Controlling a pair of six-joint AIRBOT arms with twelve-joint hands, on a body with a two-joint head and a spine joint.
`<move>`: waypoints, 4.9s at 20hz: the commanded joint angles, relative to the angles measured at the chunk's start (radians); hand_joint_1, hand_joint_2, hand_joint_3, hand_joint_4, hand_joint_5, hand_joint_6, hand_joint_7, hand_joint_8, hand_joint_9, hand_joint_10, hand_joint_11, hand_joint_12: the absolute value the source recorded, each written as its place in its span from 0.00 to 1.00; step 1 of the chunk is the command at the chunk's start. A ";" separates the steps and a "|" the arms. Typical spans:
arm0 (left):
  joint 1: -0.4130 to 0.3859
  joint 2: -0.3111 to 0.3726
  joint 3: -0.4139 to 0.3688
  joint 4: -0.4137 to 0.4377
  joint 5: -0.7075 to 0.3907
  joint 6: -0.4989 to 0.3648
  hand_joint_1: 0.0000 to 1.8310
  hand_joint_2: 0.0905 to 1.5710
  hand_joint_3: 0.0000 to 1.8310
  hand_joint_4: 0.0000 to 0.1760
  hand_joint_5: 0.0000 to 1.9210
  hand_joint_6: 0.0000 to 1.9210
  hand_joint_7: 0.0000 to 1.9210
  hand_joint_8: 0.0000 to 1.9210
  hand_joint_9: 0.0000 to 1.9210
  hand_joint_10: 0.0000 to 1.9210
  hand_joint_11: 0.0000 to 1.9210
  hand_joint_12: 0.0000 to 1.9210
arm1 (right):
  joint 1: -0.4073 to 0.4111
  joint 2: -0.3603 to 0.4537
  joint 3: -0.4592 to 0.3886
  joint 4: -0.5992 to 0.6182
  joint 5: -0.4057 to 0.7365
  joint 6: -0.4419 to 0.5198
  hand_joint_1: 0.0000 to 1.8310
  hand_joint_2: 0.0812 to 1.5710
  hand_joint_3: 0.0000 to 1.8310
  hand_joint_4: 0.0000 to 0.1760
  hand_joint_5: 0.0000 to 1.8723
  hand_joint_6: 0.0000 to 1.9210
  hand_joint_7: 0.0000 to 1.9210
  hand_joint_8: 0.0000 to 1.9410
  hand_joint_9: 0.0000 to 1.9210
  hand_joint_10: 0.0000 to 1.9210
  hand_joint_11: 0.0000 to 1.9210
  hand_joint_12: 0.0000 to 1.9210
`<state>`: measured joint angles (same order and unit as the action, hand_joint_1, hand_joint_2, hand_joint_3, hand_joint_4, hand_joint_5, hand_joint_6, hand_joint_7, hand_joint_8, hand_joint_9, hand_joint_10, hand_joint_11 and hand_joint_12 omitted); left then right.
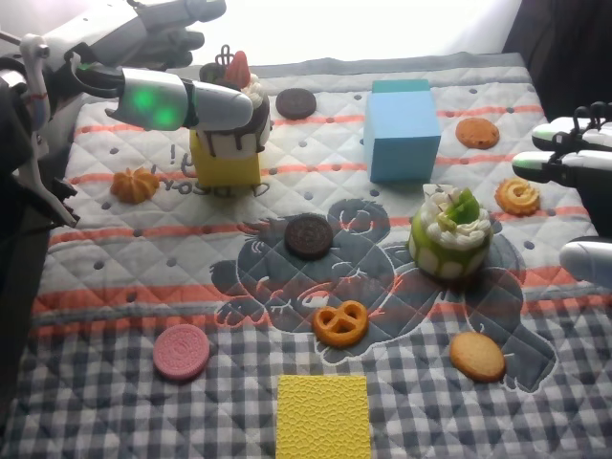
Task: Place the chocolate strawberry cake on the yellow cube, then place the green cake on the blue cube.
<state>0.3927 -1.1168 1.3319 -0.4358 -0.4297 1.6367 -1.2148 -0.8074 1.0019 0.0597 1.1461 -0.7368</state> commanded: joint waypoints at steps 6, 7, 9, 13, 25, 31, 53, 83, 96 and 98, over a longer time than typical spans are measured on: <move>0.038 0.069 -0.078 0.008 -0.193 -0.007 0.34 0.46 0.00 1.00 0.06 0.00 0.13 0.00 0.19 0.00 0.00 0.55 | 0.001 -0.004 0.009 0.019 0.119 0.005 0.10 0.80 0.00 0.27 0.20 0.00 0.13 0.00 0.13 0.00 0.17 0.01; 0.054 0.088 -0.104 0.009 -0.221 -0.007 0.34 0.46 0.00 1.00 0.04 0.00 0.10 0.00 0.16 0.00 0.00 0.50 | 0.001 -0.004 0.009 0.020 0.119 0.005 0.09 0.80 0.00 0.34 0.20 0.00 0.12 0.00 0.13 0.00 0.17 0.01; 0.089 0.130 -0.157 0.013 -0.283 -0.007 0.32 0.45 0.00 1.00 0.00 0.00 0.00 0.00 0.01 0.00 0.00 0.26 | 0.001 -0.004 0.010 0.022 0.119 0.005 0.09 0.79 0.00 0.36 0.19 0.00 0.12 0.00 0.12 0.00 0.16 0.00; 0.158 0.227 -0.264 0.043 -0.370 -0.007 0.32 0.44 0.00 1.00 0.00 0.00 0.00 0.00 0.00 0.00 0.00 0.05 | 0.021 -0.004 0.012 0.020 0.119 0.005 0.14 0.68 0.00 0.33 0.14 0.00 0.09 0.00 0.11 0.00 0.15 0.00; 0.558 0.472 -0.564 0.084 -0.795 -0.153 0.45 0.42 0.00 1.00 0.00 0.00 0.00 0.00 0.00 0.00 0.00 0.00 | 0.295 -0.137 0.123 -0.135 -0.193 0.009 0.30 0.58 0.00 0.26 0.18 0.01 0.16 0.00 0.14 0.00 0.17 0.02; 0.561 0.469 -0.562 0.069 -0.780 -0.153 0.49 0.43 0.00 1.00 0.00 0.00 0.00 0.00 0.00 0.00 0.00 0.00 | 0.333 -0.177 0.158 -0.158 -0.276 0.010 0.33 0.60 0.00 0.09 0.19 0.00 0.20 0.00 0.21 0.01 0.04 0.51; 0.621 0.454 -0.557 0.017 -0.814 -0.193 0.39 0.46 0.01 1.00 0.00 0.00 0.00 0.00 0.00 0.00 0.00 0.00 | 0.355 -0.153 0.176 -0.175 -0.102 0.139 0.74 0.73 0.00 0.00 0.44 0.58 0.47 0.57 0.43 0.73 0.34 0.78; 0.642 0.441 -0.542 0.013 -0.819 -0.230 0.43 0.47 0.00 0.98 0.00 0.00 0.00 0.00 0.00 0.00 0.00 0.00 | 0.656 -0.369 0.438 -0.213 -0.441 0.137 0.69 0.70 0.00 0.00 0.46 0.51 0.56 0.52 0.51 0.42 0.36 0.73; 0.659 0.442 -0.543 0.011 -0.842 -0.257 0.43 0.47 0.00 1.00 0.00 0.00 0.00 0.00 0.00 0.00 0.00 0.00 | 0.632 -0.369 0.440 -0.165 -0.445 0.137 0.65 0.64 0.00 0.00 0.42 0.00 0.47 0.10 0.46 0.08 0.22 0.57; 0.660 0.442 -0.543 0.011 -0.843 -0.257 0.43 0.48 0.00 0.99 0.00 0.00 0.00 0.00 0.00 0.00 0.00 0.00 | 0.632 -0.369 0.440 -0.165 -0.445 0.137 0.64 0.64 0.00 0.00 0.41 0.00 0.49 0.02 0.47 0.03 0.23 0.57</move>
<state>1.0542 -0.6769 0.7853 -0.4278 -1.1454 1.3880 -0.5911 -1.1767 1.4364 -0.1242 0.5850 -0.6022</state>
